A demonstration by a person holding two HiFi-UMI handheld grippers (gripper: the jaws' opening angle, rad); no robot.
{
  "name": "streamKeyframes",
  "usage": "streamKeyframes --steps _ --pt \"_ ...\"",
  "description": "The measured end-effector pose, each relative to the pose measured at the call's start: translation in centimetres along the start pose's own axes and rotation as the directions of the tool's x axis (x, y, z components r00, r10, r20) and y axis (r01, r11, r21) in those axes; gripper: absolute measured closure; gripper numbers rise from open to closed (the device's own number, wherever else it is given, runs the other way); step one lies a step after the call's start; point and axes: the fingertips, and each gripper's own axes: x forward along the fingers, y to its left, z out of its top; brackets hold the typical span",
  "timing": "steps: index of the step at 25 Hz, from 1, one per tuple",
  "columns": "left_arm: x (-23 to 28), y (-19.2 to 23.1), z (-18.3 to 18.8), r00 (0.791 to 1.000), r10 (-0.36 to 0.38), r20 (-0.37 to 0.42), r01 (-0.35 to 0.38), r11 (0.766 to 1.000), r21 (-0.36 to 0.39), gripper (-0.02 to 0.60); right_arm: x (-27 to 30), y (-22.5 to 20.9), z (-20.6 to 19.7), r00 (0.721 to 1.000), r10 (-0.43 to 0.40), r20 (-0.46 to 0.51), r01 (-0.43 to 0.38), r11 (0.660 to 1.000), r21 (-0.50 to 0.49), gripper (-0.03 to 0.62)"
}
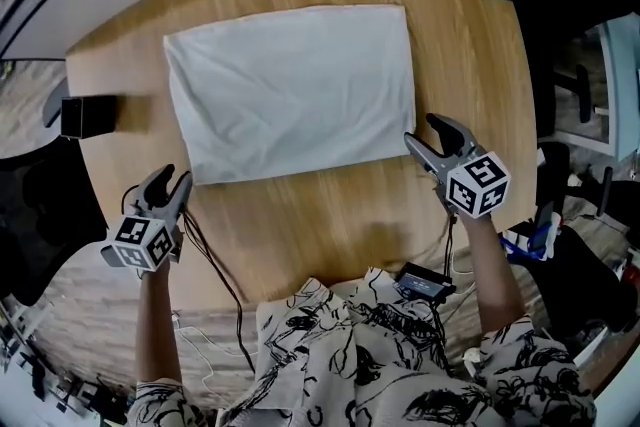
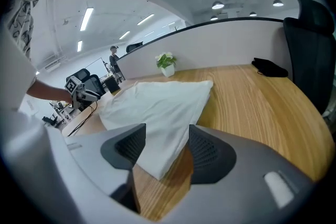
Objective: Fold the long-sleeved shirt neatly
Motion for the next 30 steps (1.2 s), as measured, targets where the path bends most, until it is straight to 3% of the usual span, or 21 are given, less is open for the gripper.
streamKeyframes --steps 8,14,19,23,30 --pt "-0.2 -2.2 -3.1 0.999 -0.042 -0.028 0.041 0.999 -0.035 0.388 -0.4 1.1 -4.4 0.999 -0.020 -0.043 0.023 0.998 0.056 0.290" --pt "2.2 -2.0 -4.3 0.998 0.001 -0.069 -0.007 0.997 -0.080 0.405 0.5 1.2 -6.2 0.996 -0.049 -0.075 0.056 0.994 0.091 0.295" --pt "2.2 -2.2 -4.9 0.998 -0.008 -0.055 0.002 0.993 -0.118 0.536 0.5 2.2 -7.5 0.994 -0.020 -0.111 0.030 0.996 0.088 0.416" --pt "2.3 -2.4 -5.3 0.998 -0.023 -0.054 0.015 0.989 -0.146 0.554 0.4 1.8 -8.2 0.993 -0.036 -0.113 0.050 0.990 0.128 0.568" --pt "1.0 -2.6 -5.4 0.999 0.011 -0.052 -0.018 0.990 -0.140 0.558 -1.3 0.6 -7.8 0.987 -0.095 -0.131 0.103 0.993 0.056 0.576"
